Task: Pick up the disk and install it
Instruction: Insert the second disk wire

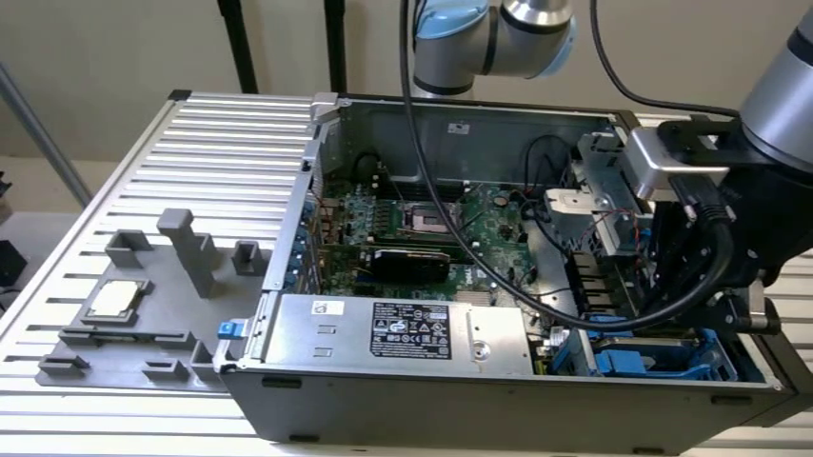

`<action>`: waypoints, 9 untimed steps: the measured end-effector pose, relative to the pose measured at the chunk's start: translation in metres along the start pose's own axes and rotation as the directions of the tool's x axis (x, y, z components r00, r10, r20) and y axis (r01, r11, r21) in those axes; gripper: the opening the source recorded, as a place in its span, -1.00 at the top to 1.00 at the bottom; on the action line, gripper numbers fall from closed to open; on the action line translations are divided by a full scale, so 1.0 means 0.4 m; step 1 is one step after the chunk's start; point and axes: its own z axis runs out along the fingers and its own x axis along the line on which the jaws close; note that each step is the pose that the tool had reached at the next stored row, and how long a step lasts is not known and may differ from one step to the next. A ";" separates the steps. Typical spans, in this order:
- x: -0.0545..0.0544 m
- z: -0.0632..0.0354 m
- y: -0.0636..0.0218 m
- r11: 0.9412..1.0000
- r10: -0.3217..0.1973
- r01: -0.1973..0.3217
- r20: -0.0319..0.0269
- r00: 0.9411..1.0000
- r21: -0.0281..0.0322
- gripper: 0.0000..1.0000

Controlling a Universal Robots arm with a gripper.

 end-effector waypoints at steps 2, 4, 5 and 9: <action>0.000 0.005 0.001 1.000 0.000 0.000 0.001 1.000 0.003 0.67; 0.000 0.006 0.001 1.000 0.000 0.000 0.001 1.000 0.004 0.67; 0.000 0.007 0.001 1.000 -0.001 0.001 0.001 1.000 0.005 0.67; -0.001 0.009 0.002 1.000 0.000 0.000 0.002 1.000 0.005 0.67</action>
